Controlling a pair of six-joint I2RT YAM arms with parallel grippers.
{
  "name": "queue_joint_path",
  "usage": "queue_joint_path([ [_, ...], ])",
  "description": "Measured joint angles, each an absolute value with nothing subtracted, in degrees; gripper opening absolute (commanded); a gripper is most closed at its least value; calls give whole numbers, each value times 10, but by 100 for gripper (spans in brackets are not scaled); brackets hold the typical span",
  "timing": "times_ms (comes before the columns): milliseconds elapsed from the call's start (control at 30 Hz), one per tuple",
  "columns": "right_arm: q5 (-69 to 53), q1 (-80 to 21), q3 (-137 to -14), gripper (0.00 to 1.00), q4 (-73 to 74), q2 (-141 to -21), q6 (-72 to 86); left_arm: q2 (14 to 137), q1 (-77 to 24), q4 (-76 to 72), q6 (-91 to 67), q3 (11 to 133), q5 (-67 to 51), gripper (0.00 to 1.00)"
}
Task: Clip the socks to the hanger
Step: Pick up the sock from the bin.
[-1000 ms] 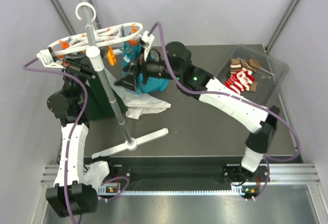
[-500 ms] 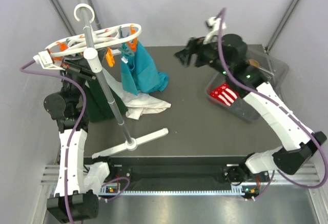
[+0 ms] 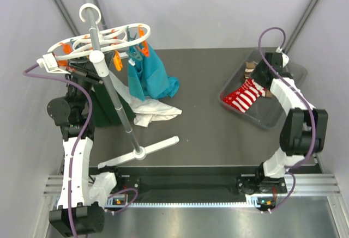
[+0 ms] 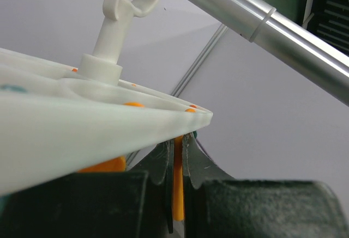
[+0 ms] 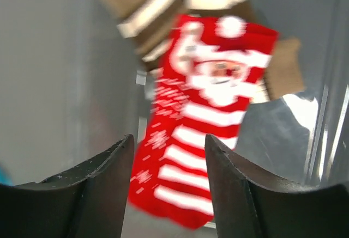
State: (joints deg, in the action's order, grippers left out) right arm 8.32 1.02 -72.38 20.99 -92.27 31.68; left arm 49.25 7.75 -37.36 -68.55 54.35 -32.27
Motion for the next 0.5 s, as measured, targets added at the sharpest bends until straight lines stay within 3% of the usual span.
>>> queue_joint_path([
  [500,145,57,-806,52,163,-1100,316,492,77,-359,-679,543,-319,0],
])
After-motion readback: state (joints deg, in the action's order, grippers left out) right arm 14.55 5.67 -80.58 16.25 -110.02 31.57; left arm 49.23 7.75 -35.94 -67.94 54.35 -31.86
